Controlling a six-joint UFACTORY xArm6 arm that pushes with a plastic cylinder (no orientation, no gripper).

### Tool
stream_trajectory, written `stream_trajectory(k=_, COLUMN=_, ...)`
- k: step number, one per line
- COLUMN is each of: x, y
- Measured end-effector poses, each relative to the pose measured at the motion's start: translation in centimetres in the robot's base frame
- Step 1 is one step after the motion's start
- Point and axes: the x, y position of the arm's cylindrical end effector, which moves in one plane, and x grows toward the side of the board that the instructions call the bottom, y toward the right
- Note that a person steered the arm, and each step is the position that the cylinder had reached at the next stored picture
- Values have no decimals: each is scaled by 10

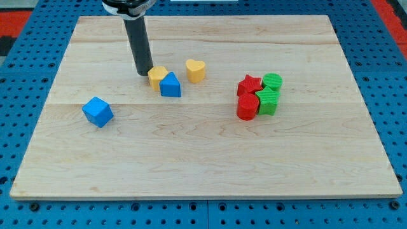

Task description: Move the blue cube below the blue triangle

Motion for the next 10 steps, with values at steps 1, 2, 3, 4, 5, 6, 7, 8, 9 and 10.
stream_trajectory(k=1, x=-1, y=0)
stream_trajectory(k=2, x=8, y=-2)
stream_trajectory(k=3, x=26, y=-34)
stream_trajectory(k=4, x=45, y=-64)
stream_trajectory(k=5, x=90, y=-101)
stream_trajectory(k=6, x=101, y=-112)
stream_trajectory(k=7, x=121, y=-122)
stream_trajectory(k=8, x=145, y=-134)
stream_trajectory(k=9, x=175, y=-135)
stream_trajectory(k=10, x=157, y=-109)
